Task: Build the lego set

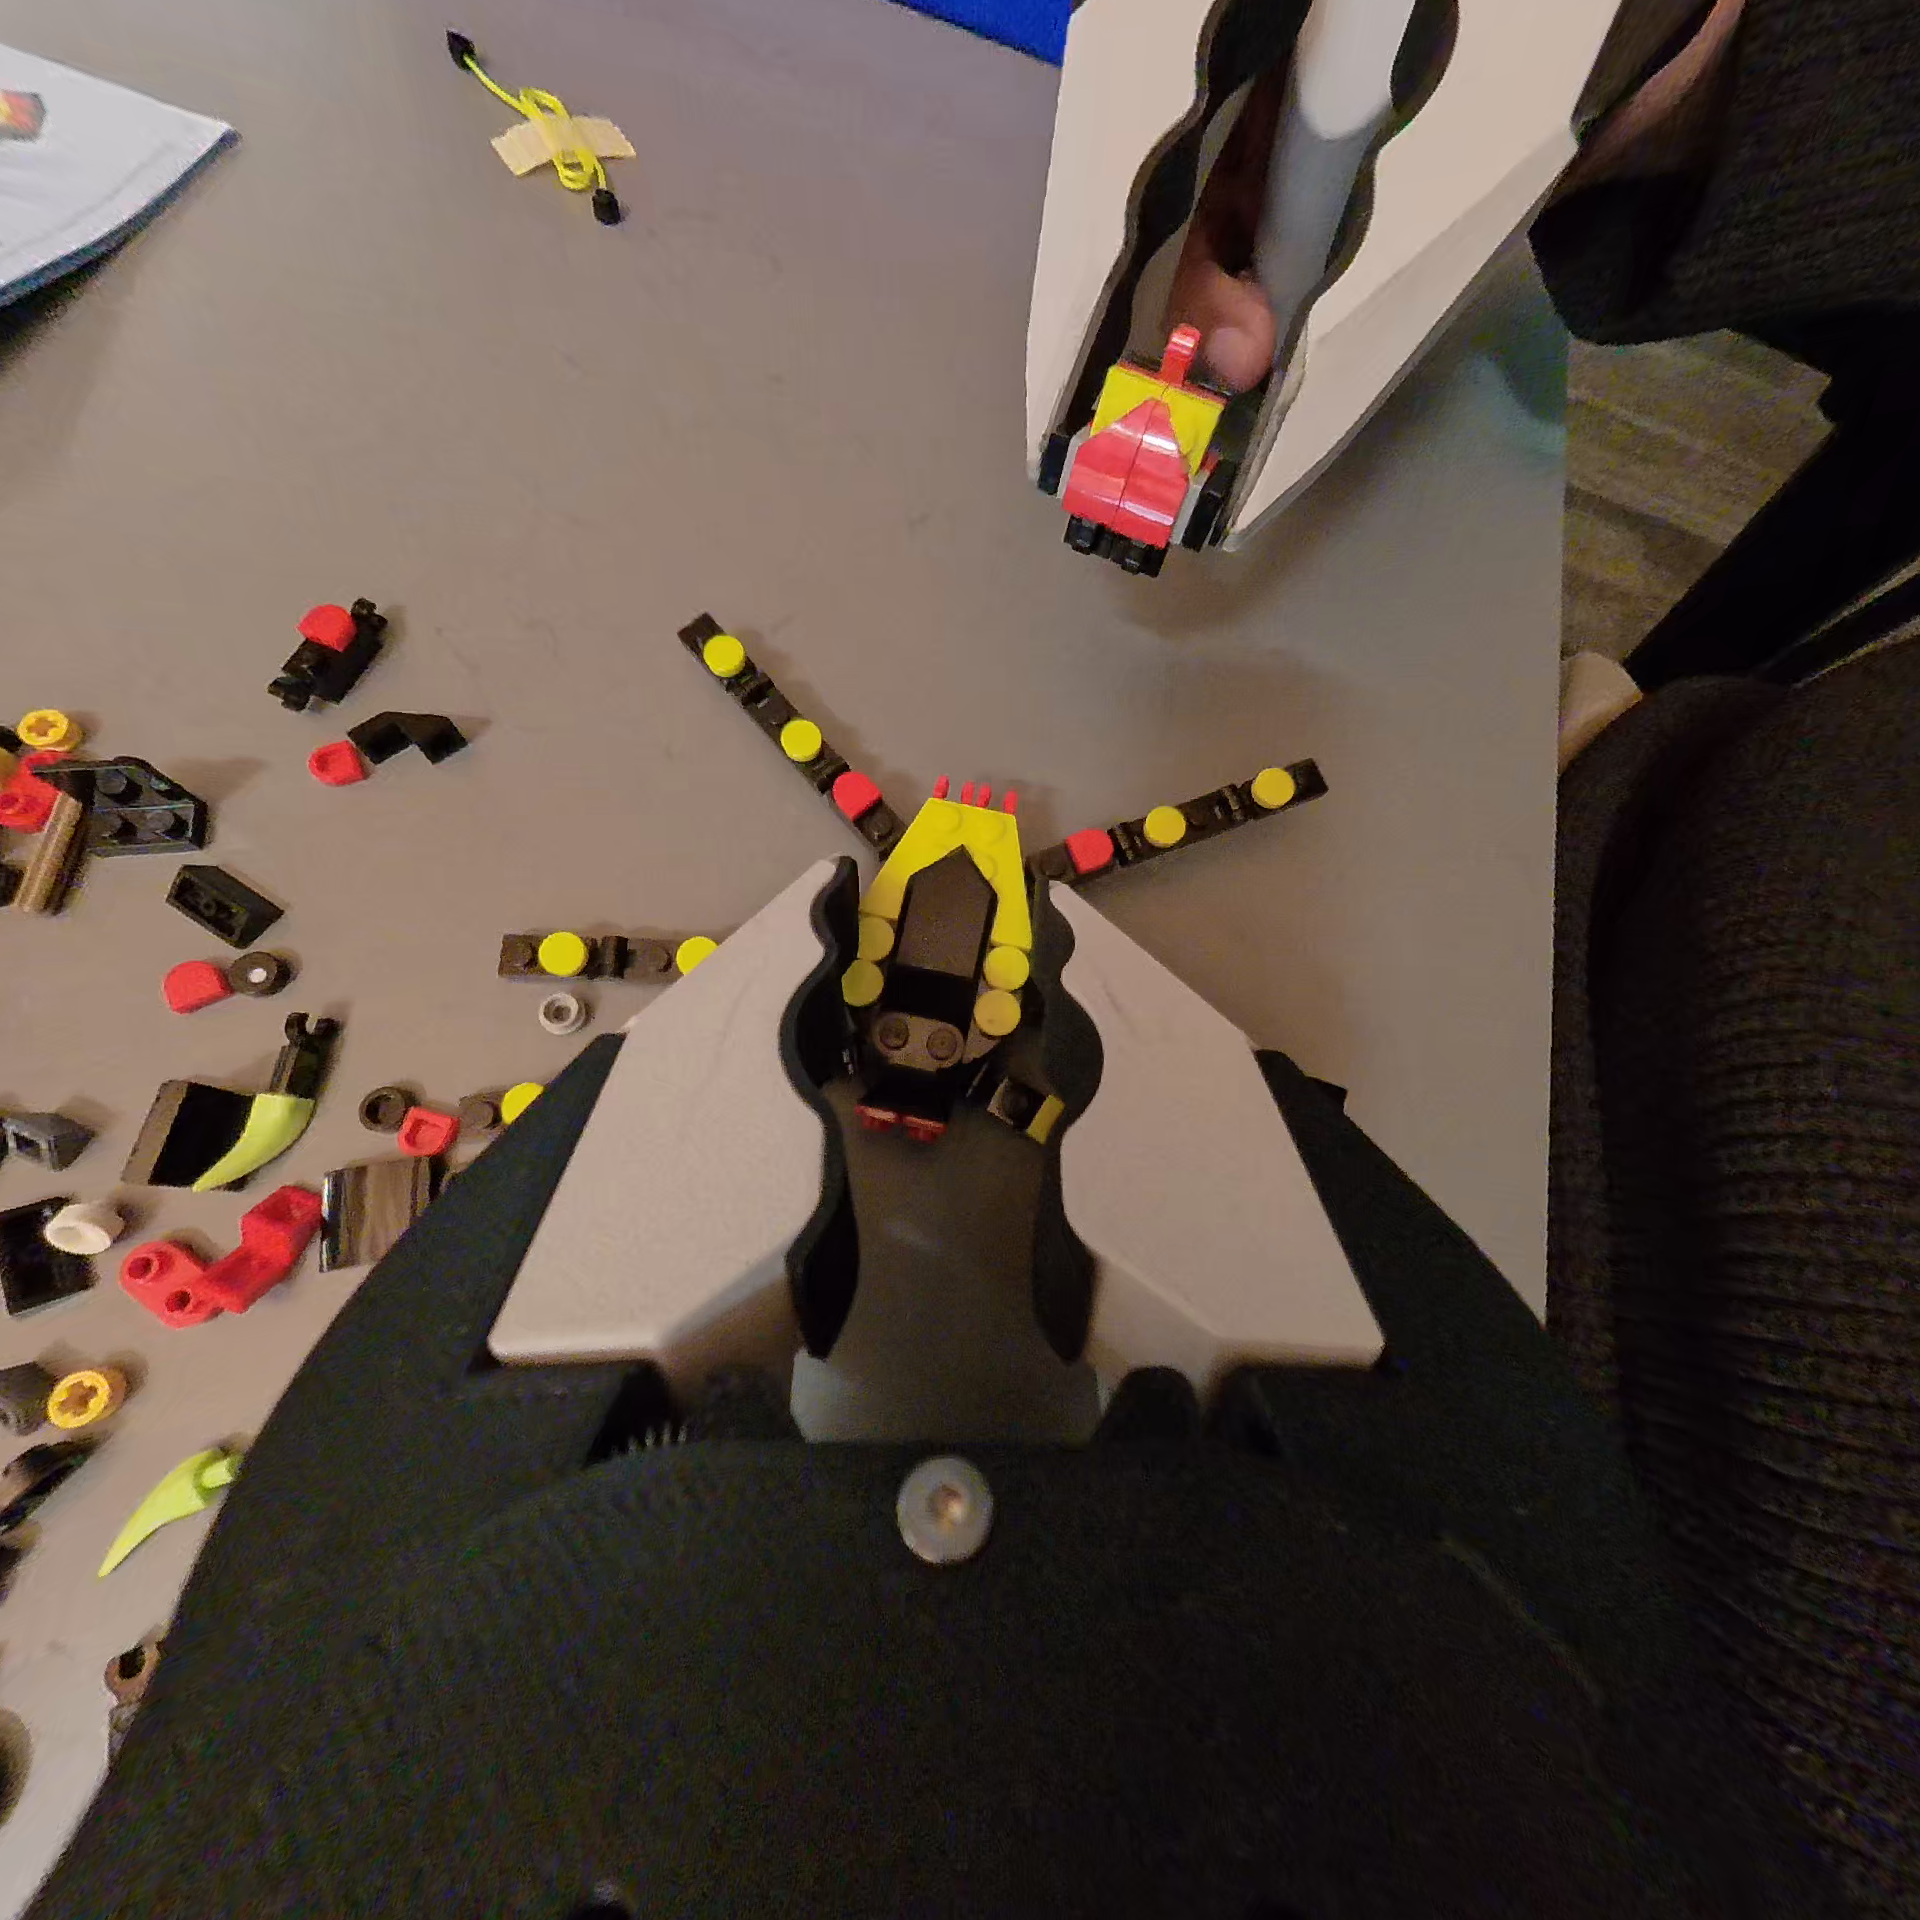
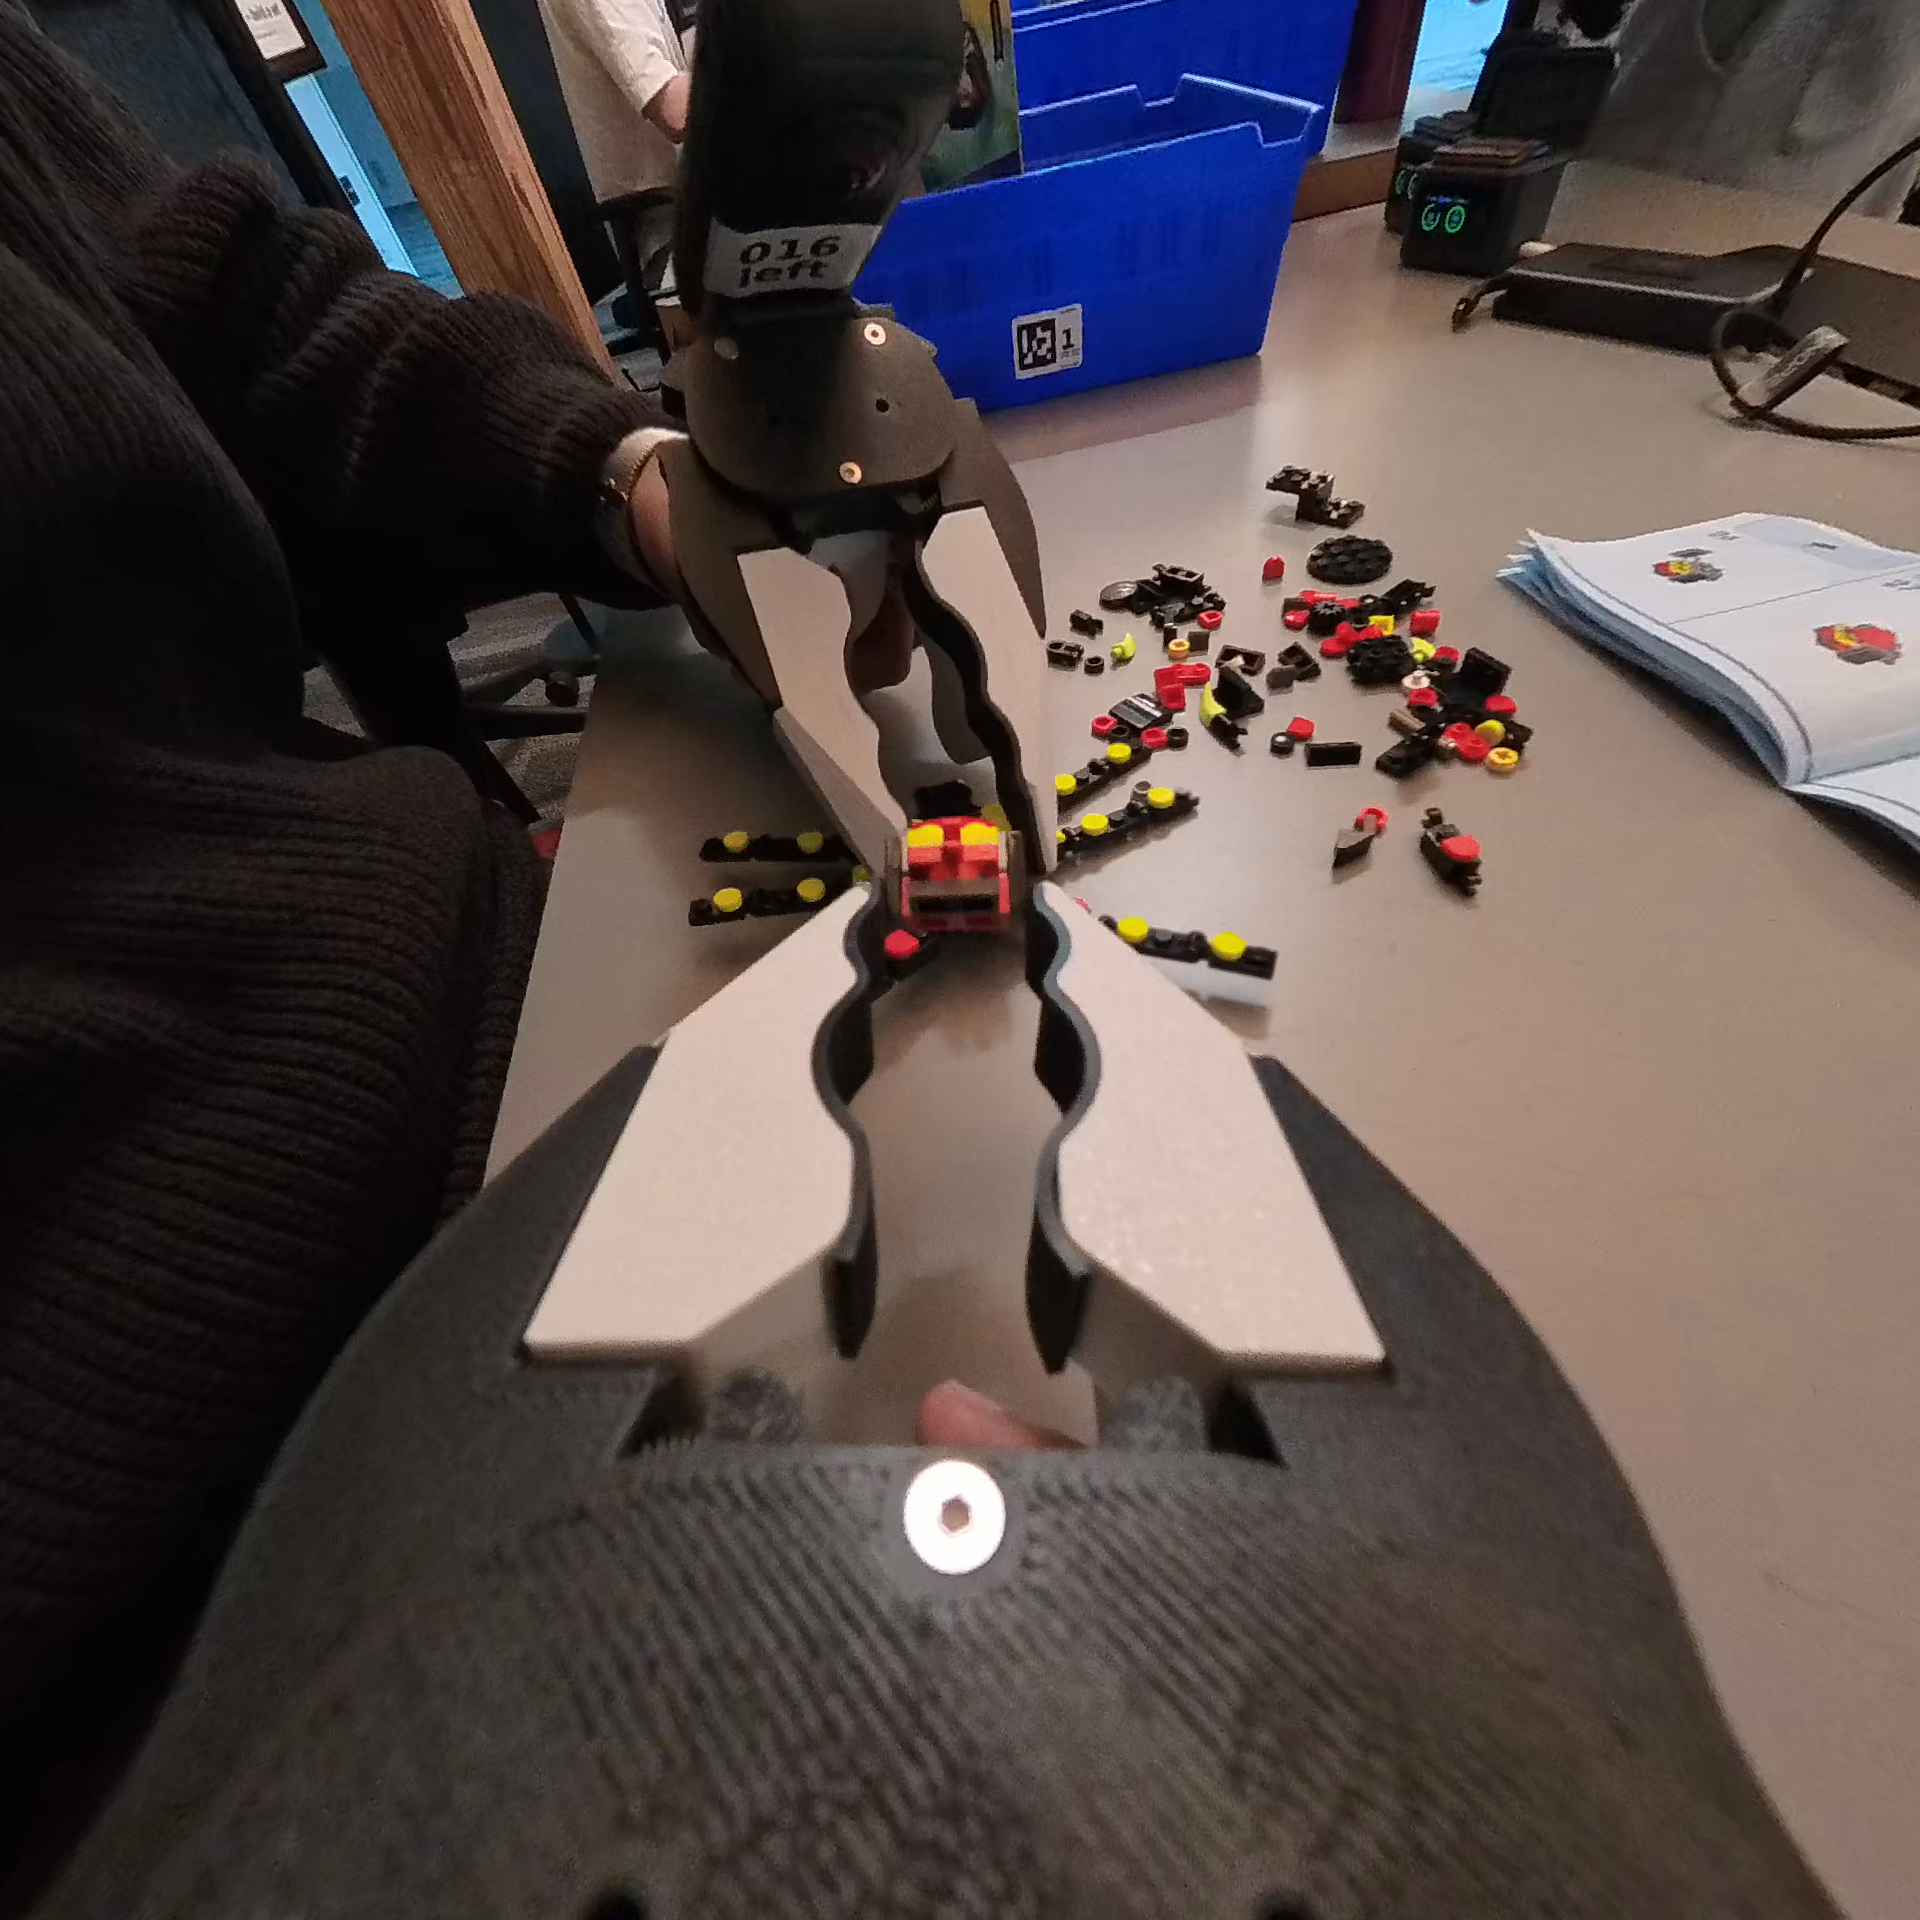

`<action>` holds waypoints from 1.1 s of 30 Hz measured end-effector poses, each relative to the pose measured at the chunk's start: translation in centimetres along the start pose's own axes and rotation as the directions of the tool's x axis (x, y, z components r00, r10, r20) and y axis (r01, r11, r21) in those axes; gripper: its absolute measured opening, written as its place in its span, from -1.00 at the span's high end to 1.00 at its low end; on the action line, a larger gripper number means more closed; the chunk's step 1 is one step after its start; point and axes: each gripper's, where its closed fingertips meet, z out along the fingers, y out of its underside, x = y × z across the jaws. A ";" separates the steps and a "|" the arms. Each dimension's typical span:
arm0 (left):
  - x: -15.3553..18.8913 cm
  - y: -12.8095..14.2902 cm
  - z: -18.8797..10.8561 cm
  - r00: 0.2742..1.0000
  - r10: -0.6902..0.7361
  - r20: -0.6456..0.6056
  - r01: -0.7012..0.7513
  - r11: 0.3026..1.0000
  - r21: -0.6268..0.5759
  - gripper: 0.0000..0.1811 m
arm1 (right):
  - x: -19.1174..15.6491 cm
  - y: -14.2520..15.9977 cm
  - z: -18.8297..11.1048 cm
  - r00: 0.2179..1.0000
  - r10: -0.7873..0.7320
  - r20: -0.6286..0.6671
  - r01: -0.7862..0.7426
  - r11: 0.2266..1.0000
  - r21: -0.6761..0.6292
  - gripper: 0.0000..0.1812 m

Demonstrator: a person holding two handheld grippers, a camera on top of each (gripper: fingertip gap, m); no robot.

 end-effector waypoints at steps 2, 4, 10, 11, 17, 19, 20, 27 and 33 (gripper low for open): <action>0.1 -0.2 -0.1 1.000 -0.012 -0.009 0.012 1.000 0.011 0.67 | -0.1 -0.1 -0.1 1.000 -0.005 -0.001 0.005 1.000 0.004 0.73; 0.1 -0.4 -0.3 1.000 -0.020 -0.014 0.020 0.999 0.025 0.67 | -0.1 -0.2 -0.1 1.000 -0.007 -0.002 0.007 1.000 0.008 0.73; 0.0 -0.5 -0.4 0.999 -0.036 -0.023 0.036 0.999 0.036 0.67 | -0.2 -0.3 -0.1 1.000 -0.006 0.001 0.006 1.000 0.010 0.73; 0.0 -0.5 -0.4 0.999 -0.034 -0.022 0.035 0.999 0.035 0.67 | -0.2 -0.3 -0.1 1.000 -0.005 0.002 0.005 1.000 0.010 0.73; 0.1 -0.5 -0.5 0.999 -0.029 -0.026 0.030 0.999 0.035 0.67 | -0.3 -0.4 -0.1 1.000 0.001 0.007 -0.001 1.000 0.014 0.73; 0.1 -0.6 -0.6 0.999 -0.033 -0.029 0.034 0.999 0.042 0.67 | -0.4 -0.4 -0.1 1.000 0.004 0.009 -0.004 1.000 0.019 0.73; 0.0 -0.7 -0.6 0.999 -0.035 -0.030 0.036 0.998 0.049 0.67 | -0.4 -0.6 -0.1 1.000 0.008 0.011 -0.008 1.000 0.026 0.73; -0.1 -1.9 -1.6 0.996 -0.065 -0.058 0.072 0.990 0.124 0.66 | -0.3 -2.0 -0.8 0.998 0.055 0.021 -0.057 0.993 0.108 0.74; 0.2 -2.9 -2.2 0.992 -0.080 -0.102 0.098 0.979 0.180 0.66 | -0.2 -1.9 -0.8 0.999 0.051 0.012 -0.052 0.993 0.102 0.73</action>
